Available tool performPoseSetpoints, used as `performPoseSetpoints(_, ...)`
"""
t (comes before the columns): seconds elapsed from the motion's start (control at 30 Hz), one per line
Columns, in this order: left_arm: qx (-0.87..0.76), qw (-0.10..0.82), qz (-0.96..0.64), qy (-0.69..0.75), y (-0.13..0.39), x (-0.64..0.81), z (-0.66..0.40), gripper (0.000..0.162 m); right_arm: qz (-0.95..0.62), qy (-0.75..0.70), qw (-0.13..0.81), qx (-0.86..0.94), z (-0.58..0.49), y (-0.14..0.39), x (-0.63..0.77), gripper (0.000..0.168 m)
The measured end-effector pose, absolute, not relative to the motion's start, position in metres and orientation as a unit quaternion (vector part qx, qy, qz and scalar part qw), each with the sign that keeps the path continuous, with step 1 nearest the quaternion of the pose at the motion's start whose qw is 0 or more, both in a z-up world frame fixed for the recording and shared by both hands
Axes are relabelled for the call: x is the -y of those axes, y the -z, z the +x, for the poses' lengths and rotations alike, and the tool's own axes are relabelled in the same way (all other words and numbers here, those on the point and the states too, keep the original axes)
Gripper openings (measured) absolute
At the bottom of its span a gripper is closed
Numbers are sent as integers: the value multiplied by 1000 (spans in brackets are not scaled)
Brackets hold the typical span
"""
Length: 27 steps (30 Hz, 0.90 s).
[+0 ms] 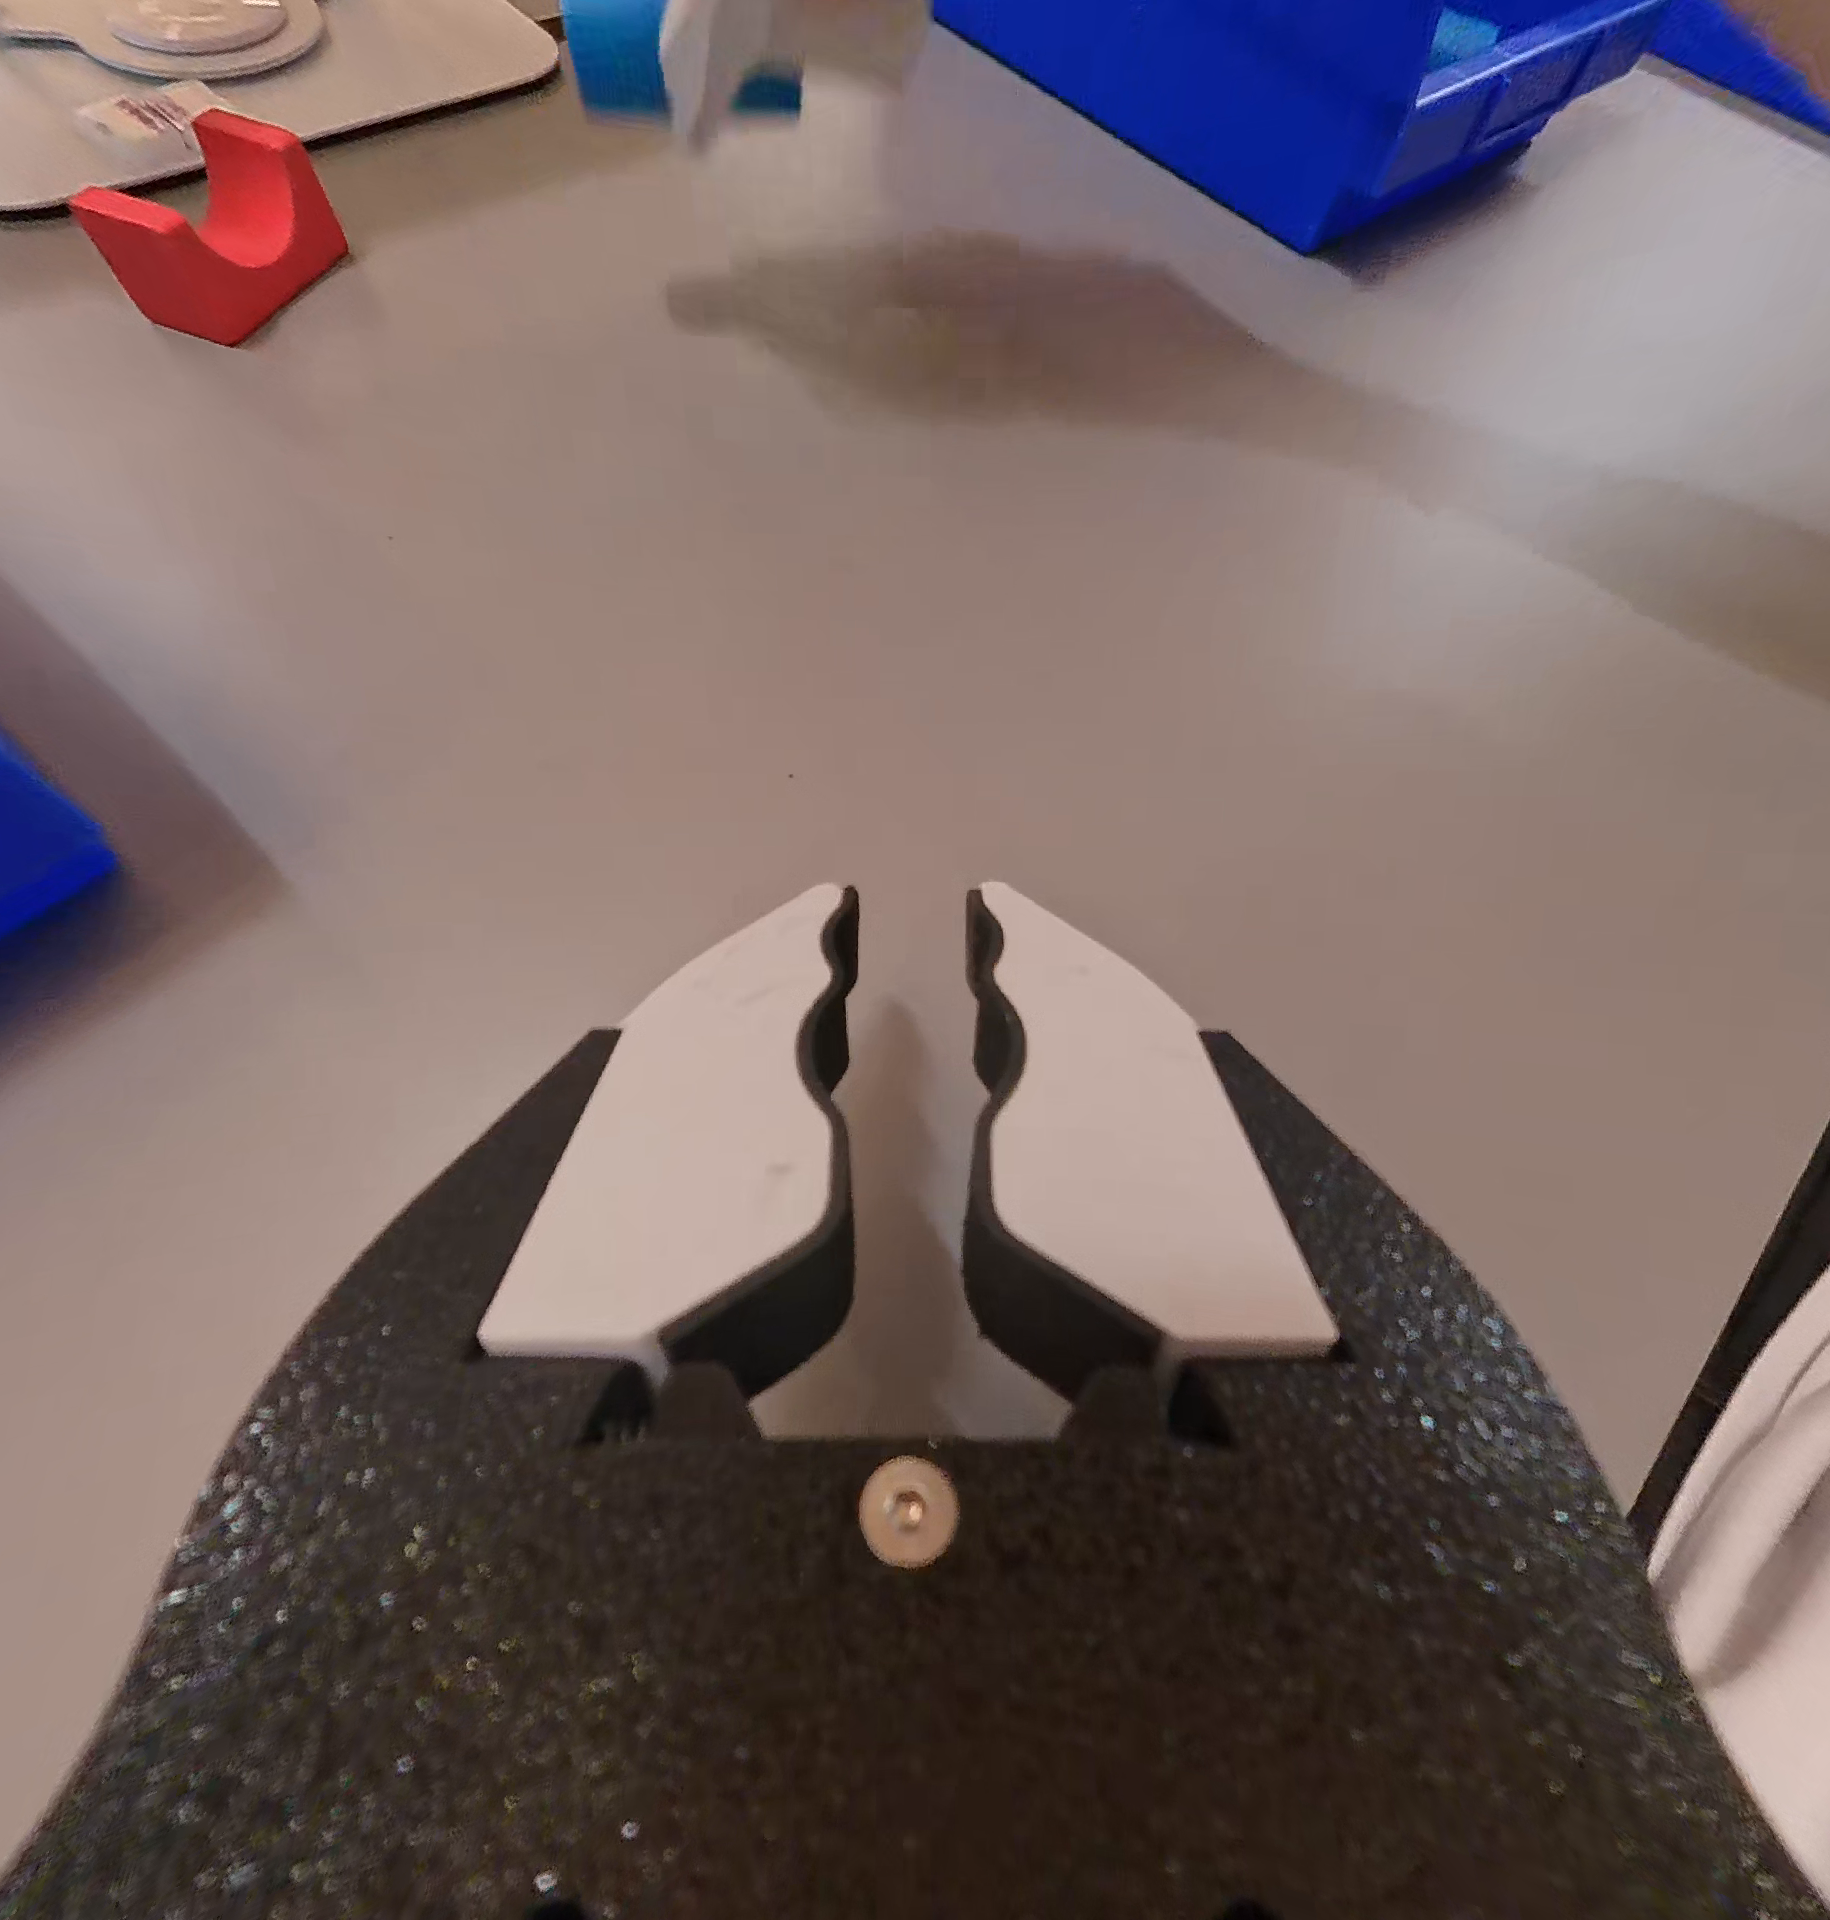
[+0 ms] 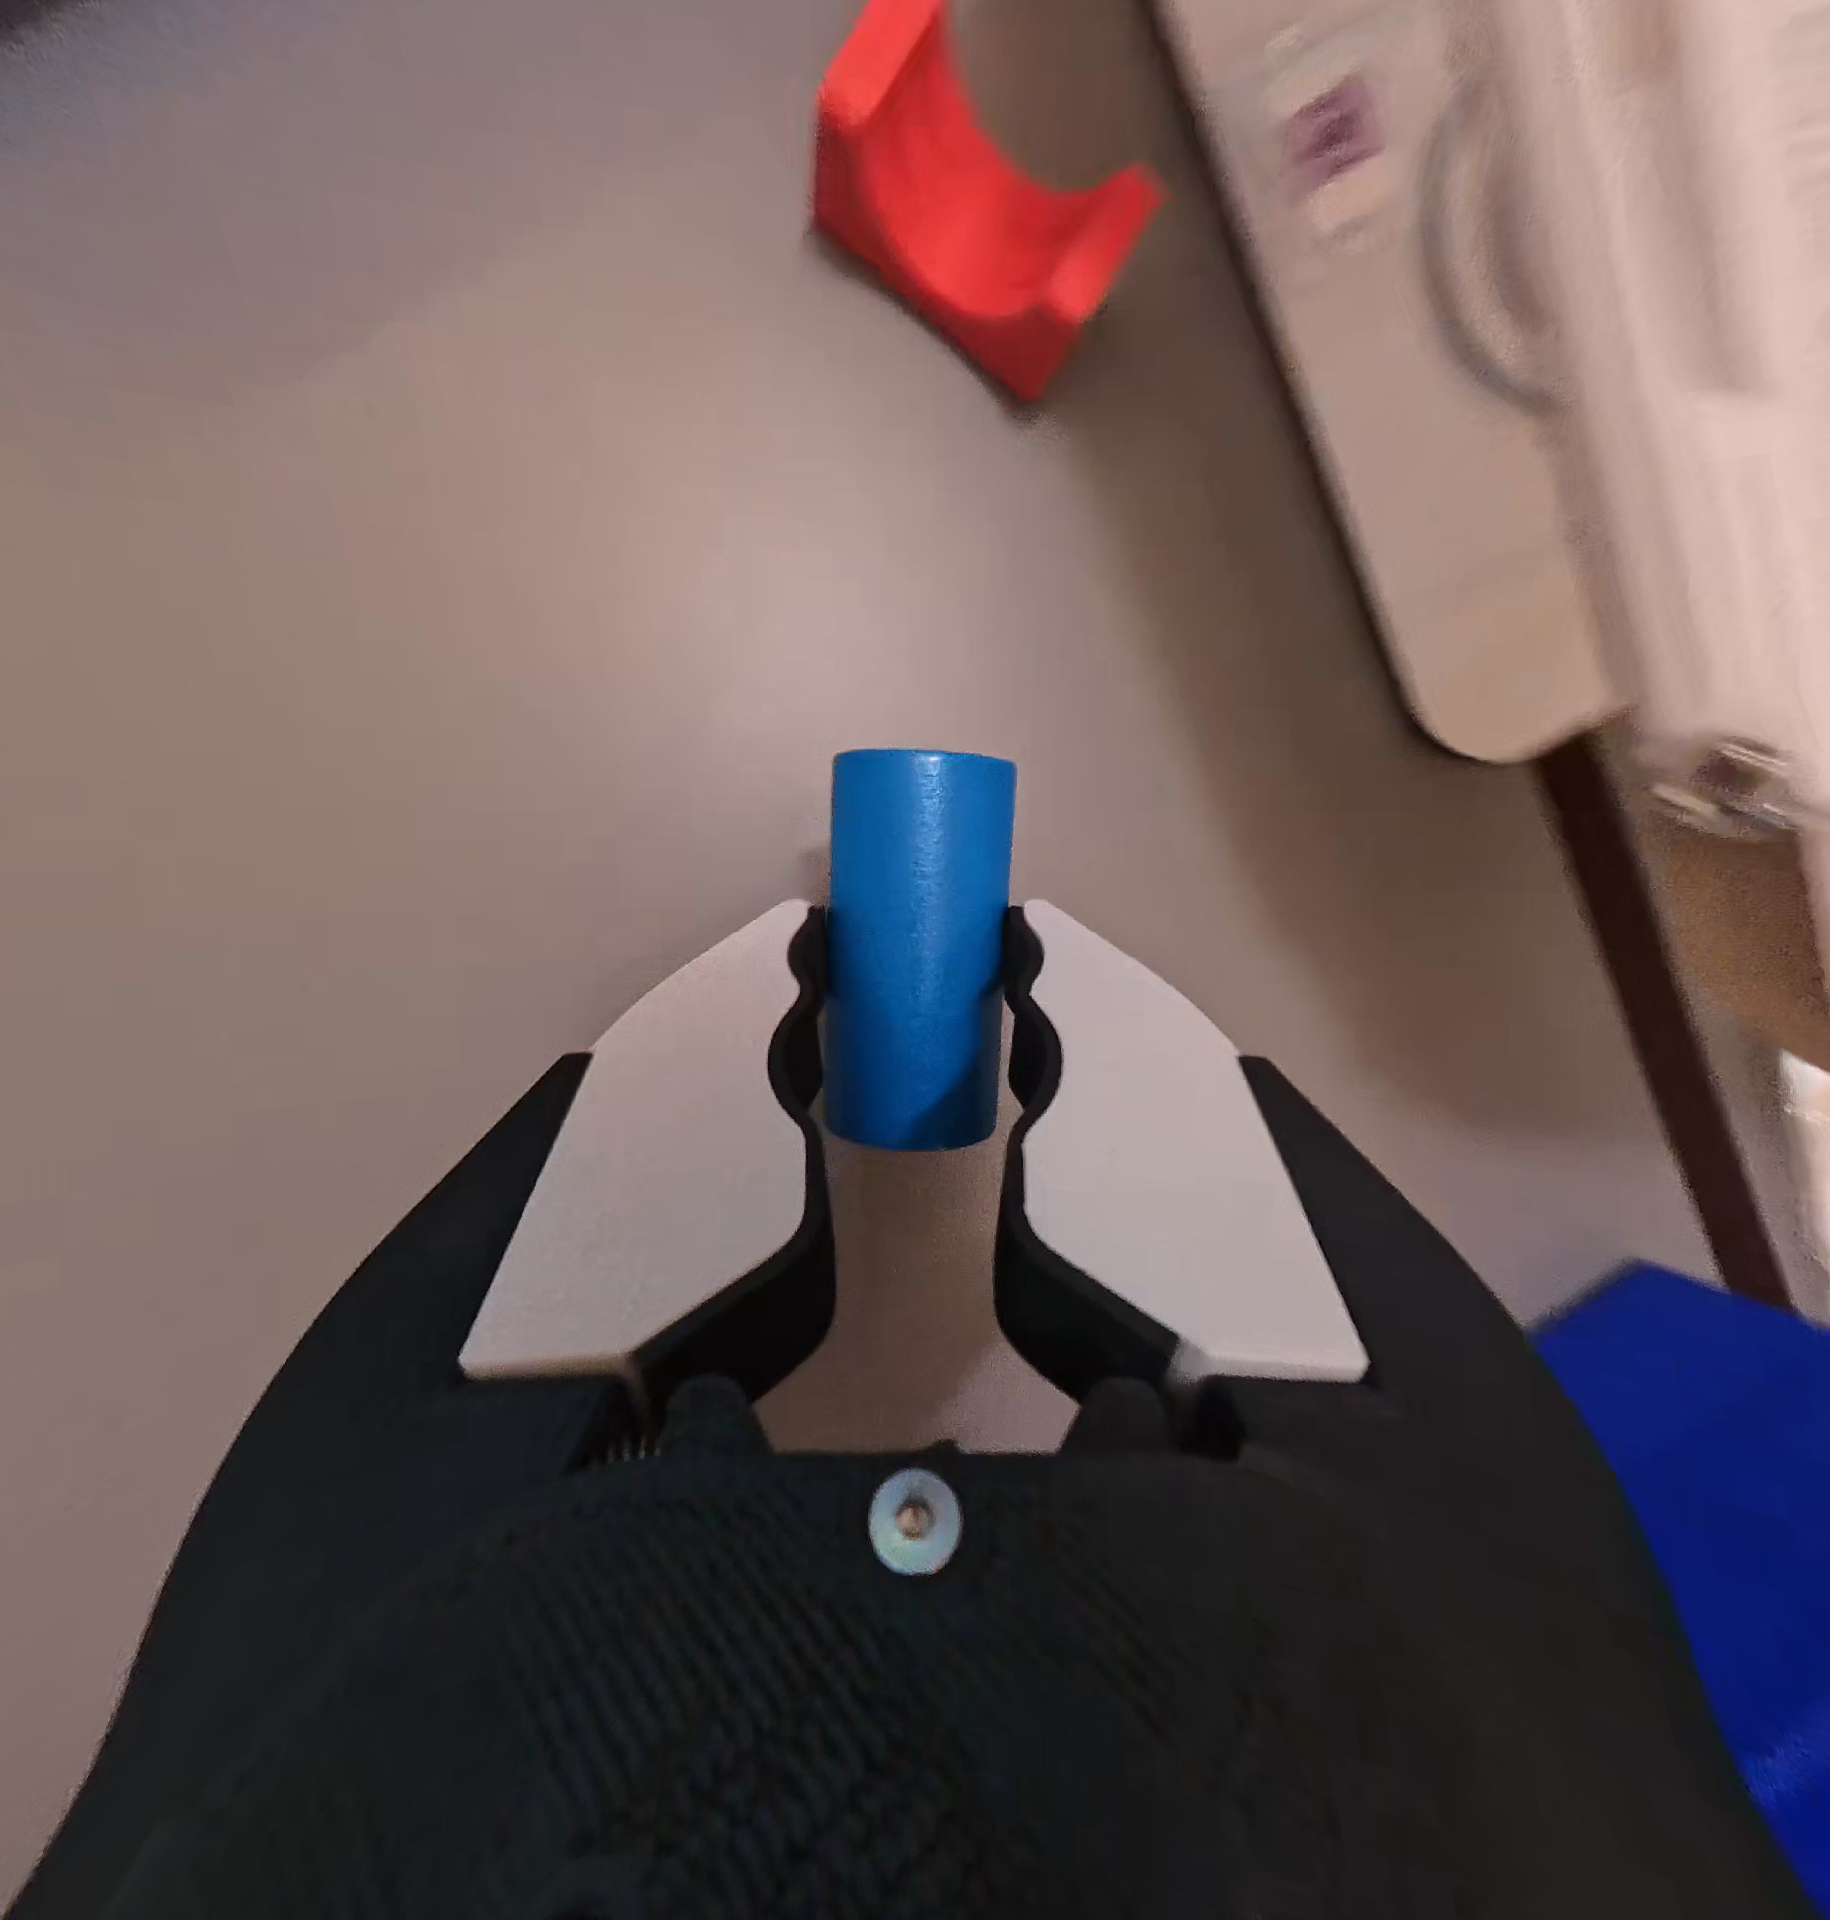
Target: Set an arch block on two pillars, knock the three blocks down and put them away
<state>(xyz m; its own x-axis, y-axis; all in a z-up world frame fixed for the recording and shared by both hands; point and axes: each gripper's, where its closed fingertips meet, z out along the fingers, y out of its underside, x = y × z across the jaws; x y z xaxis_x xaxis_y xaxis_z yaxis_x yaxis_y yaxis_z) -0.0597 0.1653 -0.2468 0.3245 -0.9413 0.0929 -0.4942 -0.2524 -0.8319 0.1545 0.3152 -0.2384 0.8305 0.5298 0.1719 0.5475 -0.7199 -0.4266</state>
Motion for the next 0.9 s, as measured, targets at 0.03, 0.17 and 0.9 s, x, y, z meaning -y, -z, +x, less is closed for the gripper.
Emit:
performPoseSetpoints(0.03, -493, 361, -729, 308, 248, -164, -59, 19, -927, 24, 257, 271, 166, 219, -313, 33)
performPoseSetpoints(0.17, -496, 360, -728, 306, 248, -162, -58, 19, -928, 59, 320, 182, 236, 148, -288, 33)
performPoseSetpoints(0.9, -511, 344, -722, 316, 254, -148, -46, 18, -988, 29, 152, -8, 387, 287, -161, 34)
